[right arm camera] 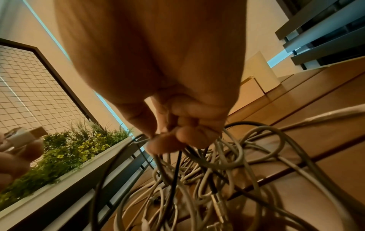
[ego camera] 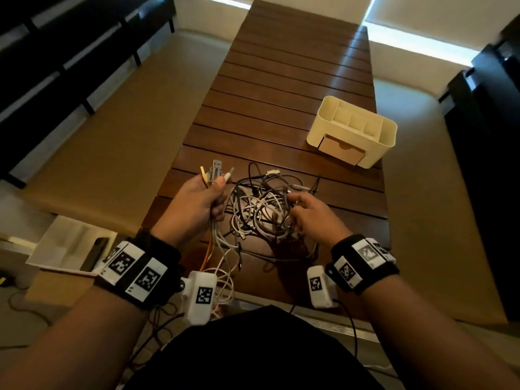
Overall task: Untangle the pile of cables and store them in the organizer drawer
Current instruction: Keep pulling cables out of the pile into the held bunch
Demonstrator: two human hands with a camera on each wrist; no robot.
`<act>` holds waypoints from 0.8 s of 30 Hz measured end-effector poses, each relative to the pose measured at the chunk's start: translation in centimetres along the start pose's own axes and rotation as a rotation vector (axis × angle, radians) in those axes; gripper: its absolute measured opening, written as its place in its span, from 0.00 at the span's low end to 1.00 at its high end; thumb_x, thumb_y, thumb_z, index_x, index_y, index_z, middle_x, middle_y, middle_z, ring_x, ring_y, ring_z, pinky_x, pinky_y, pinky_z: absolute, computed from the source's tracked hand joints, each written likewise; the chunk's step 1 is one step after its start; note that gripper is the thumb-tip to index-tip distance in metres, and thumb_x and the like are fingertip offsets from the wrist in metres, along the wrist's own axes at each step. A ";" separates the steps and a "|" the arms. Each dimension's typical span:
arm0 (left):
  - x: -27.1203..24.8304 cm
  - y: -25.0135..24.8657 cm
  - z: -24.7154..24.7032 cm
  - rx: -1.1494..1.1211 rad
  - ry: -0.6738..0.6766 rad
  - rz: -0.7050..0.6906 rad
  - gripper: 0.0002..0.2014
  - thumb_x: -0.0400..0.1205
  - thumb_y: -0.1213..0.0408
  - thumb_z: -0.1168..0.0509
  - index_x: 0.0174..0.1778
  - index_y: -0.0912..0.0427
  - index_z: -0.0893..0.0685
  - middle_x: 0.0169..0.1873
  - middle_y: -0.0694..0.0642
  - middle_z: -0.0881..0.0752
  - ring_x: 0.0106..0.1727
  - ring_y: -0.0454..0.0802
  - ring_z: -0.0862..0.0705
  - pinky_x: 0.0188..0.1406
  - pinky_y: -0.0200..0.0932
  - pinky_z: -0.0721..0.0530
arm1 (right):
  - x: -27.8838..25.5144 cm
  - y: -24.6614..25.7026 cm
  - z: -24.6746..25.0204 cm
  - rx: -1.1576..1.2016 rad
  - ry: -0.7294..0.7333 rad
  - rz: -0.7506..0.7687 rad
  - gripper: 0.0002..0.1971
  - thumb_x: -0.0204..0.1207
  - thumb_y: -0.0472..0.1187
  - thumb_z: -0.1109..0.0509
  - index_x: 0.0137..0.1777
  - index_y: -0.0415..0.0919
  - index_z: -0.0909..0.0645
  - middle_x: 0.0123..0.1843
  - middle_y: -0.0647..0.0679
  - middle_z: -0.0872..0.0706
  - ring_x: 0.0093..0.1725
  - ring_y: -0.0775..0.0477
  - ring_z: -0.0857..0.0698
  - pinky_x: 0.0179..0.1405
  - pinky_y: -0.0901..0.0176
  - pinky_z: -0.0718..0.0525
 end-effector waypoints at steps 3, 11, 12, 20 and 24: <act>0.3 0.3 0.0 0.004 -0.004 0.011 0.08 0.91 0.62 0.45 0.59 0.62 0.24 0.27 0.48 0.26 0.25 0.42 0.30 0.29 0.40 0.29 | 0.1 -0.3 0.2 -0.036 0.013 -0.038 0.15 0.85 0.37 0.40 0.67 0.53 0.24 0.44 0.47 0.12 0.34 0.53 0.18 0.32 0.62 0.22; 0.0 0.9 -0.6 -0.068 0.026 0.037 0.12 0.91 0.58 0.45 0.57 0.62 0.22 0.27 0.48 0.27 0.25 0.43 0.32 0.29 0.40 0.32 | -0.4 0.4 0.7 0.121 -0.044 0.038 0.19 0.87 0.58 0.41 0.48 0.51 0.12 0.36 0.55 0.19 0.38 0.54 0.23 0.41 0.56 0.26; 0.0 1.0 -0.6 -0.087 0.031 0.045 0.14 0.91 0.56 0.45 0.59 0.63 0.22 0.28 0.48 0.27 0.25 0.43 0.32 0.28 0.39 0.31 | -0.6 0.7 0.8 0.121 -0.048 0.067 0.18 0.87 0.58 0.41 0.48 0.52 0.12 0.36 0.58 0.19 0.37 0.56 0.22 0.41 0.59 0.26; 0.1 1.0 -0.5 -0.109 0.014 0.058 0.24 0.91 0.53 0.47 0.69 0.73 0.23 0.28 0.49 0.28 0.25 0.43 0.33 0.25 0.37 0.30 | -0.9 0.8 0.8 -0.076 -0.032 0.074 0.14 0.79 0.56 0.28 0.48 0.45 0.14 0.49 0.45 0.11 0.50 0.42 0.13 0.44 0.55 0.18; 0.0 0.9 -0.4 -0.108 0.007 0.048 0.20 0.91 0.54 0.46 0.64 0.68 0.21 0.28 0.50 0.29 0.24 0.43 0.33 0.25 0.38 0.31 | -0.9 0.3 0.5 -0.164 0.004 0.028 0.17 0.76 0.62 0.27 0.49 0.48 0.15 0.48 0.52 0.12 0.47 0.51 0.15 0.41 0.56 0.20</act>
Point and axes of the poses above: each hand's wrist, its own x-axis towards the middle knuckle, its own z-axis out of the back of the hand, y = z × x, the point moved 9 cm from there along x, towards the middle knuckle
